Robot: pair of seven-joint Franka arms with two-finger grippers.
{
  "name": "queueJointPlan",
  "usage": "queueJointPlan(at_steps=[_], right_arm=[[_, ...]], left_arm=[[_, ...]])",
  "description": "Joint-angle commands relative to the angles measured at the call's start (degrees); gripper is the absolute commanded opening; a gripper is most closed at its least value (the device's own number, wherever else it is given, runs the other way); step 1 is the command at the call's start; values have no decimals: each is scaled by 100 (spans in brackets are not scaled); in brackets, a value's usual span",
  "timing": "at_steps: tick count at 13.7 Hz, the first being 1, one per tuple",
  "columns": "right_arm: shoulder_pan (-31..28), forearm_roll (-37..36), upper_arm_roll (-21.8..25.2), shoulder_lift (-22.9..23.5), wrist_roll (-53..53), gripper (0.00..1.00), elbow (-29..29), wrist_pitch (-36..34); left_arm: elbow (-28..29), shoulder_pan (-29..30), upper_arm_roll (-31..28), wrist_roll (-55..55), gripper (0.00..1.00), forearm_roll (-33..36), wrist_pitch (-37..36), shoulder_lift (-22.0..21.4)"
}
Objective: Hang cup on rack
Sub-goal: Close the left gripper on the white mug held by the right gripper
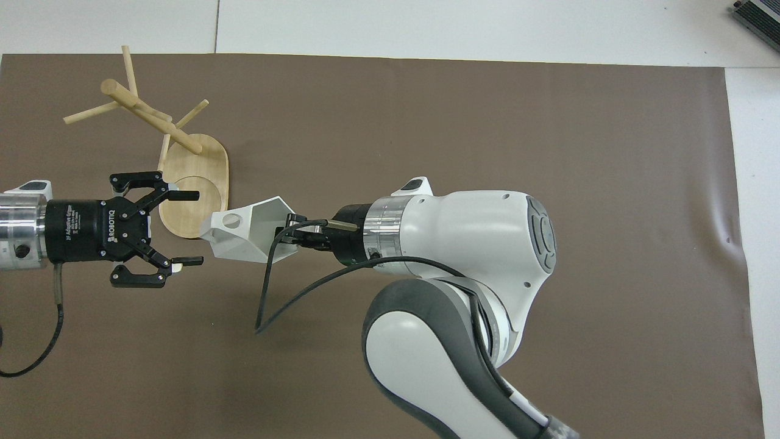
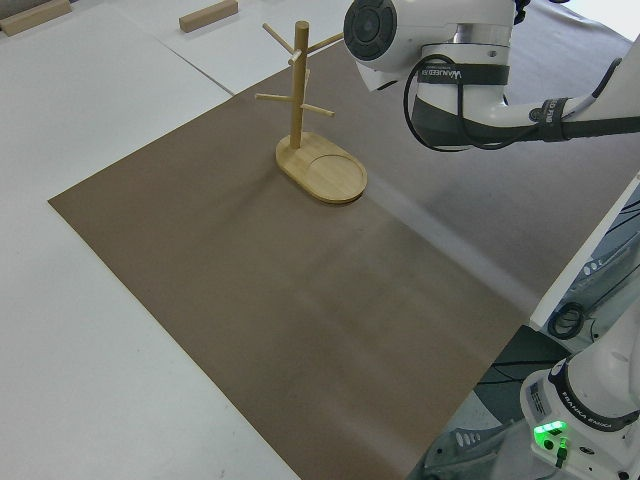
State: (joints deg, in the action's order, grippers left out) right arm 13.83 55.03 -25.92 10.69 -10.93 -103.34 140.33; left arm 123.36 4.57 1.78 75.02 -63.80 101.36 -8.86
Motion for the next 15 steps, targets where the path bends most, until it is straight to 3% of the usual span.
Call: queueJointPlan(at_steps=[1, 14, 15], right_arm=[[-38, 131, -89, -23, -76, 0, 24, 47], [-47, 131, -80, -14, -76, 0, 24, 20], [-47, 131, -80, -14, -76, 0, 24, 20]], left_arm=[[170, -228, -47, -241, 100, -151, 164, -45], [303, -422, -47, -347, 100, -151, 191, -89], [285, -413, -47, -347, 94, -151, 121, -89]])
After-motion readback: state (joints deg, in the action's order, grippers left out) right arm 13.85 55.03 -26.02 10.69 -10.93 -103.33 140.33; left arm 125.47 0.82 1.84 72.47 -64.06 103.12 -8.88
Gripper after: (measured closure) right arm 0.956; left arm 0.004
